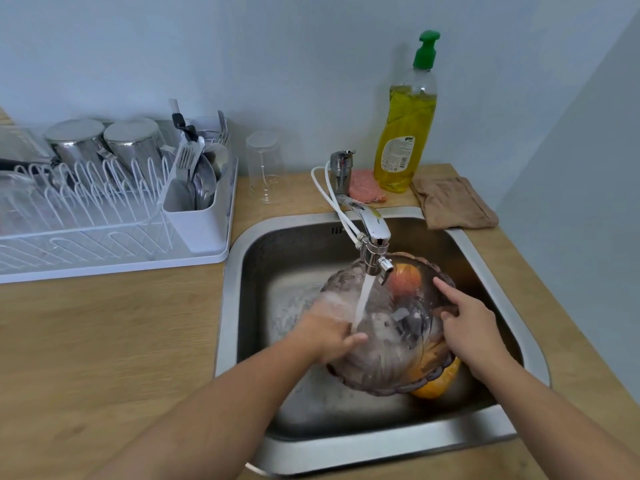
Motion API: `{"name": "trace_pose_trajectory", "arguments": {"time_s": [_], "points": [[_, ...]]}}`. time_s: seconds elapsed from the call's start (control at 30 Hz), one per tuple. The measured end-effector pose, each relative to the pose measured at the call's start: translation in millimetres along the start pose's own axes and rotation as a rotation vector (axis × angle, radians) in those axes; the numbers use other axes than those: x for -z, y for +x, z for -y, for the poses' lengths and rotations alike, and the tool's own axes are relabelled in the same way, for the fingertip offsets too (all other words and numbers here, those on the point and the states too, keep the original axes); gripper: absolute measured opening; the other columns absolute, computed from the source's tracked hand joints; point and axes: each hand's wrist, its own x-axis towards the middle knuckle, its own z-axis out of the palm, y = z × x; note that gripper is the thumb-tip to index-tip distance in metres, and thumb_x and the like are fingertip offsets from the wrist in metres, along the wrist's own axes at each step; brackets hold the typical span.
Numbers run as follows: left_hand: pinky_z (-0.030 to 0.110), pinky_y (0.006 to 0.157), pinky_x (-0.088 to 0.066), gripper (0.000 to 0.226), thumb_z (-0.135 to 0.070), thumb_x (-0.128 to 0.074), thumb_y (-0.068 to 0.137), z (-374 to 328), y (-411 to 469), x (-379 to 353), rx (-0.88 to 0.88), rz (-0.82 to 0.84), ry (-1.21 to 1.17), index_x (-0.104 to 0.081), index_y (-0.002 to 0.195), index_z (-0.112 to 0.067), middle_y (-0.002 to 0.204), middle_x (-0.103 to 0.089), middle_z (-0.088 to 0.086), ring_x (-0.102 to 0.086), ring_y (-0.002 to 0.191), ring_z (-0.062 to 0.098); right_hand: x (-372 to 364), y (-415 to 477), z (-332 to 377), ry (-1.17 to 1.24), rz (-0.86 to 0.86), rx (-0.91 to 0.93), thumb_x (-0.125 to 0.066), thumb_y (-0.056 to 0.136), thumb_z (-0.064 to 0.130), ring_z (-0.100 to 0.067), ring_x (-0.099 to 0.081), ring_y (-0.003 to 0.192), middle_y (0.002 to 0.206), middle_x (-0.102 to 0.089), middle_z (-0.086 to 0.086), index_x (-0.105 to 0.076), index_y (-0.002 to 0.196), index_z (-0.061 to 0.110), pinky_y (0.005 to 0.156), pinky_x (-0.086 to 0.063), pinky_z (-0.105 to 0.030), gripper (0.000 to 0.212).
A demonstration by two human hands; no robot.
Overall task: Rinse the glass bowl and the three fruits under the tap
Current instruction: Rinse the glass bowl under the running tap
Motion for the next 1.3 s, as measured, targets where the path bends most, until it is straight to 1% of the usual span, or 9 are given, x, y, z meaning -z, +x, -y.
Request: {"name": "trace_pose_trajectory", "arguments": {"time_s": [0.17,0.33,0.47,0.57,0.67,0.8,1.0,1.17,1.3], "points": [[0.038,0.121,0.004,0.073,-0.042,-0.030,0.097,24,33,9,-0.044,-0.085,0.387,0.020,0.142,-0.016,0.161,0.011,0.004,0.011,0.148,0.019,-5,-8,1,0.062,0.040,-0.026,-0.043,0.094,-0.004,-0.016,-0.055,0.113,0.139,-0.052,-0.004,-0.046,0.139,0.028,0.103,-0.046,-0.045,0.055],[0.038,0.121,0.007,0.073,-0.062,0.008,0.088,13,47,-1,-0.265,-0.100,0.316,0.015,0.148,-0.021,0.161,0.010,0.009,0.010,0.149,0.019,-7,-12,-4,0.100,0.052,-0.044,-0.044,0.094,-0.004,-0.003,-0.056,0.088,0.135,-0.055,-0.002,-0.048,0.137,0.031,0.098,-0.050,-0.044,0.056],[0.034,0.118,0.014,0.072,-0.062,-0.007,0.095,29,35,-4,-0.210,-0.081,0.336,0.011,0.151,-0.020,0.158,0.018,0.002,0.020,0.144,0.014,-8,-12,-8,0.125,0.034,-0.042,-0.045,0.094,-0.004,-0.015,-0.062,0.105,0.135,-0.055,-0.001,-0.049,0.136,0.033,0.094,-0.053,-0.046,0.056],[0.036,0.118,0.016,0.061,-0.041,-0.023,0.100,31,18,8,-0.094,0.069,0.409,-0.020,0.150,-0.005,0.158,0.020,0.003,0.024,0.143,0.012,-7,-7,-9,0.153,-0.032,-0.048,-0.044,0.095,-0.002,-0.020,-0.054,0.117,0.137,-0.054,-0.003,-0.049,0.136,0.032,0.098,-0.050,-0.045,0.053],[0.036,0.118,0.011,0.070,-0.054,-0.020,0.099,10,-1,5,-0.056,0.199,0.153,-0.022,0.151,-0.008,0.161,0.000,0.008,0.007,0.149,0.020,-10,-4,-8,0.145,-0.098,-0.038,-0.043,0.096,0.001,-0.023,-0.053,0.117,0.138,-0.052,-0.004,-0.047,0.138,0.033,0.096,-0.050,-0.037,0.053],[0.041,0.112,-0.029,0.059,-0.051,-0.024,0.099,-27,-17,-12,-0.135,0.155,-0.231,-0.045,0.136,-0.011,0.141,-0.047,0.016,-0.040,0.132,0.032,-15,4,-8,0.135,-0.138,-0.024,-0.042,0.095,-0.001,-0.026,-0.051,0.123,0.142,-0.049,-0.006,-0.043,0.140,0.032,0.100,-0.048,-0.046,0.056],[0.033,0.119,-0.017,0.053,-0.045,-0.021,0.102,-50,-27,-17,-0.224,0.099,-0.372,-0.017,0.153,-0.028,0.160,-0.017,-0.008,-0.016,0.146,0.007,-16,9,-8,0.121,-0.072,-0.021,-0.042,0.096,0.000,-0.026,-0.042,0.133,0.147,-0.042,-0.006,-0.039,0.143,0.029,0.106,-0.042,-0.044,0.056],[0.039,0.116,-0.022,0.067,-0.062,-0.014,0.093,28,-11,-15,-0.088,-0.031,0.043,-0.031,0.148,-0.028,0.156,-0.031,0.006,-0.027,0.142,0.026,-11,5,-14,0.128,0.006,-0.022,-0.044,0.095,-0.002,-0.024,-0.048,0.127,0.144,-0.047,-0.004,-0.042,0.142,0.032,0.103,-0.046,-0.046,0.058],[0.037,0.121,0.001,0.075,-0.058,-0.020,0.097,49,9,-8,0.081,-0.092,0.051,0.012,0.151,-0.017,0.158,0.020,0.001,0.014,0.145,0.013,-13,1,-16,0.110,0.039,-0.015,-0.045,0.094,-0.002,-0.023,-0.051,0.124,0.141,-0.050,-0.003,-0.042,0.141,0.032,0.102,-0.047,-0.046,0.058]]}}
